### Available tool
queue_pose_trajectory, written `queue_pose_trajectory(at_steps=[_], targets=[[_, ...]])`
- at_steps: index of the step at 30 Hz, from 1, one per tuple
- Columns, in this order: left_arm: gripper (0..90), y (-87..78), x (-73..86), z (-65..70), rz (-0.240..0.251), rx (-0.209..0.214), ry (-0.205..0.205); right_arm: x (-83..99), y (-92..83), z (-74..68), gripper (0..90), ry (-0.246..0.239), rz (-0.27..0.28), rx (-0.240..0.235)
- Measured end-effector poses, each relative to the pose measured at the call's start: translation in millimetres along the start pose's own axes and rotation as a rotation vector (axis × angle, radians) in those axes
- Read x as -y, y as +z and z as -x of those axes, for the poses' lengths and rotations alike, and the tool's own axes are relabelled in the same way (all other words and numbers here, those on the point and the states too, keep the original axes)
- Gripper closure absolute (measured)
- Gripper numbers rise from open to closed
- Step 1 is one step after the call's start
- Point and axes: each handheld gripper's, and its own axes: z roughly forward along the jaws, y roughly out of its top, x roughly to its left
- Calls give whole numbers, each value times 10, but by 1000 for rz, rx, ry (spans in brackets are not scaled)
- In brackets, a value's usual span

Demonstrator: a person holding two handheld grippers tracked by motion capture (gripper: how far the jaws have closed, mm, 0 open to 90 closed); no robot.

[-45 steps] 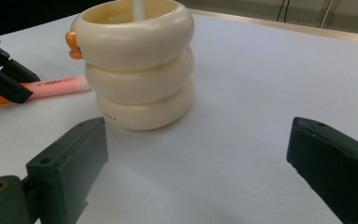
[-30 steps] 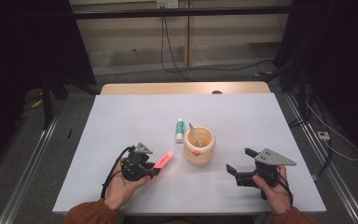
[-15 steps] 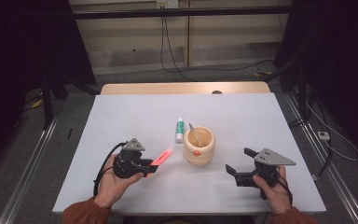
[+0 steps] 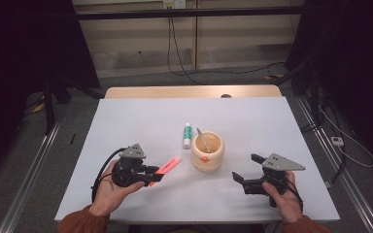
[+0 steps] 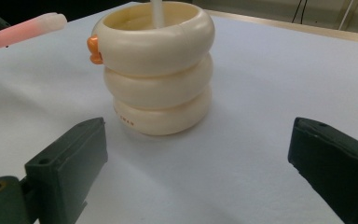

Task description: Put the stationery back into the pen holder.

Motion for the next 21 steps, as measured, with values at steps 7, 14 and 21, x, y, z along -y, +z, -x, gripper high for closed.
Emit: queue_pose_trajectory(at_steps=[7, 14, 21], targets=[[671, 28, -37, 76, -14, 35, 32, -34, 25, -50, 45, -20, -25, -44], [671, 57, -65, 134, -35, 57, 67, -82, 33, -96, 41, -38, -63, -104], [671, 133, -106, 219, -64, 82, 96, -115, 43, -179, 45, -61, -115, -163]])
